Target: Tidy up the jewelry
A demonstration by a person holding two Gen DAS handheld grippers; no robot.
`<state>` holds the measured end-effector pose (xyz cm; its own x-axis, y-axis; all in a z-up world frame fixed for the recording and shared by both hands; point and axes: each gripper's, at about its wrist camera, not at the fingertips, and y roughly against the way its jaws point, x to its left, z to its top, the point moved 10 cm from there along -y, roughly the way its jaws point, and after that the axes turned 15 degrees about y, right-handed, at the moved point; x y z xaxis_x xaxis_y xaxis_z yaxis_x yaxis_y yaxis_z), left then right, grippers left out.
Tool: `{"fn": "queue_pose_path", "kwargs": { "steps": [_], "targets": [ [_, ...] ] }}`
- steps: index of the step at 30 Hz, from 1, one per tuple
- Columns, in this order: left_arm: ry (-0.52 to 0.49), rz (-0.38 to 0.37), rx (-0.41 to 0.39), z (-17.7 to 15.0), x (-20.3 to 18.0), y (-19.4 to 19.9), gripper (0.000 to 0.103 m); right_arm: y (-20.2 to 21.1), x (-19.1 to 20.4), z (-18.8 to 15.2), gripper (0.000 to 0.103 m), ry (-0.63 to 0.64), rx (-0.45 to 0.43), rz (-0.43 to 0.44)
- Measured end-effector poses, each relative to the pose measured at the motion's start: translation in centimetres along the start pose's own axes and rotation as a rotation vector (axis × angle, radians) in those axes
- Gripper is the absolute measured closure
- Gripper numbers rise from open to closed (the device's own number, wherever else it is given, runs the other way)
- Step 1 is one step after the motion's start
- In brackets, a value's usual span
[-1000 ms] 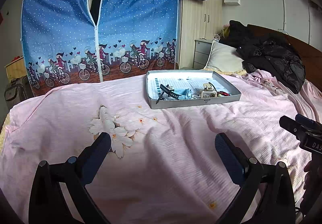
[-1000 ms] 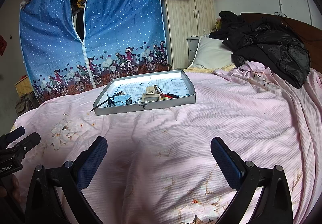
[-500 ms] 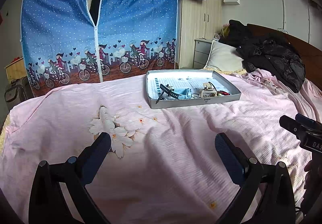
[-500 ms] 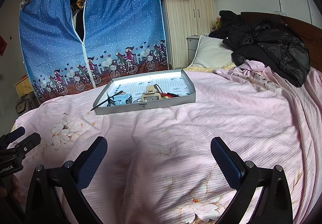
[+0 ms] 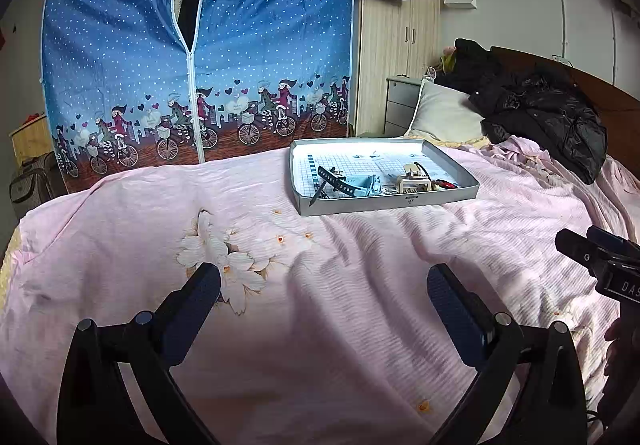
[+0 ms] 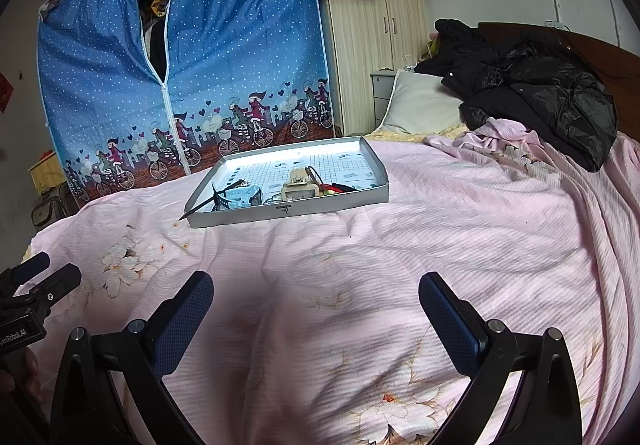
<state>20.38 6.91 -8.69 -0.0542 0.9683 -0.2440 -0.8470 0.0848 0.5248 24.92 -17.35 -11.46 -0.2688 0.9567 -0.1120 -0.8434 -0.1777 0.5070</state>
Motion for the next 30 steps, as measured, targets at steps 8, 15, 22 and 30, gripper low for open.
{"fn": "queue_pose_path", "kwargs": {
  "steps": [8,15,22,30],
  "targets": [
    [0.001,-0.002,0.003,-0.12,0.02,-0.04,0.002,-0.01,-0.05,0.02,0.000,0.000,0.001,0.000],
    [0.001,-0.001,-0.009,0.05,0.26,0.15,0.002,0.03,-0.09,0.00,0.000,-0.002,0.002,0.002],
    [-0.016,0.016,-0.039,0.44,-0.02,0.67,0.002,-0.03,-0.12,0.02,0.000,-0.002,0.001,0.001],
    [-0.019,0.027,-0.034,0.43,-0.17,0.71,0.002,0.01,-0.10,-0.03,0.000,-0.003,0.005,0.003]
  ]
}}
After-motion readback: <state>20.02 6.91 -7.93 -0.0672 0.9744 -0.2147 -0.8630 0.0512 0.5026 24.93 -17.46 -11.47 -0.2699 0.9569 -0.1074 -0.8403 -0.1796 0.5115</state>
